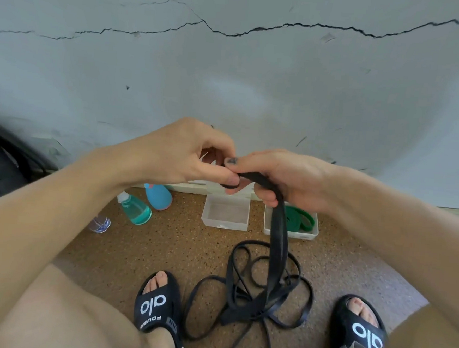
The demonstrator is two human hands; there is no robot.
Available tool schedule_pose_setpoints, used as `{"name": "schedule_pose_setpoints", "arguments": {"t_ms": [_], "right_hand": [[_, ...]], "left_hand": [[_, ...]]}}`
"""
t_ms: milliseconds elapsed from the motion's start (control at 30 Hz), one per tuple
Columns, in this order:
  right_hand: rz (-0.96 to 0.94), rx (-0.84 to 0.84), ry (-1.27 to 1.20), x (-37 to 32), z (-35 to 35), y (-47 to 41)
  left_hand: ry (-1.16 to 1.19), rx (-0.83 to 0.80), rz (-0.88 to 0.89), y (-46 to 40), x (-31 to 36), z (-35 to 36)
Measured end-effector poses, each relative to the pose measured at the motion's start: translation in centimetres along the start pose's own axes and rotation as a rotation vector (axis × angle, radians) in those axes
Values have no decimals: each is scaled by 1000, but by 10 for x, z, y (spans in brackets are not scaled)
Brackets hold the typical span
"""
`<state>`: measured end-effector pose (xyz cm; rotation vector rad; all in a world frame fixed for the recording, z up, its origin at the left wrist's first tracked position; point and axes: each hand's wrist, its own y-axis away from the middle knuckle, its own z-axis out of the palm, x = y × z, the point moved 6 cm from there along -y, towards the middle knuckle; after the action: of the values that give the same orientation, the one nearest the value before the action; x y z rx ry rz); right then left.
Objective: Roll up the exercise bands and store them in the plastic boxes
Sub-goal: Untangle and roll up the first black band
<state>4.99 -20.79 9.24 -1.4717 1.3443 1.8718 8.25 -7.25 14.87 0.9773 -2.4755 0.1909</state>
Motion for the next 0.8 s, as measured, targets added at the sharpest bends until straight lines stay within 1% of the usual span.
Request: {"name": "schedule_pose_setpoints", "arguments": {"t_ms": [67, 167, 267, 367, 500, 567, 633, 700, 800], "right_hand": [[6, -22, 23, -2, -3, 3], [-3, -1, -15, -5, -10, 4], [12, -7, -101, -3, -10, 5], [28, -38, -245, 4, -3, 5], [-78, -142, -396, -1, 9, 5], [-131, -129, -434, -5, 8, 4], [-123, -89, -430, -3, 6, 2], [-68, -64, -345, 2, 8, 1], [-21, -14, -112, 7, 10, -2]], "left_hand": [[117, -1, -29, 5, -6, -1], [230, -12, -69, 10, -11, 0], [237, 5, -78, 10, -12, 0], [264, 67, -77, 9, -10, -5], [431, 166, -67, 10, -8, -10], [494, 184, -50, 9, -8, -9], [452, 164, -57, 8, -10, -8], [268, 101, -67, 9, -12, -8], [-51, -71, -82, 10, -6, 3]]}}
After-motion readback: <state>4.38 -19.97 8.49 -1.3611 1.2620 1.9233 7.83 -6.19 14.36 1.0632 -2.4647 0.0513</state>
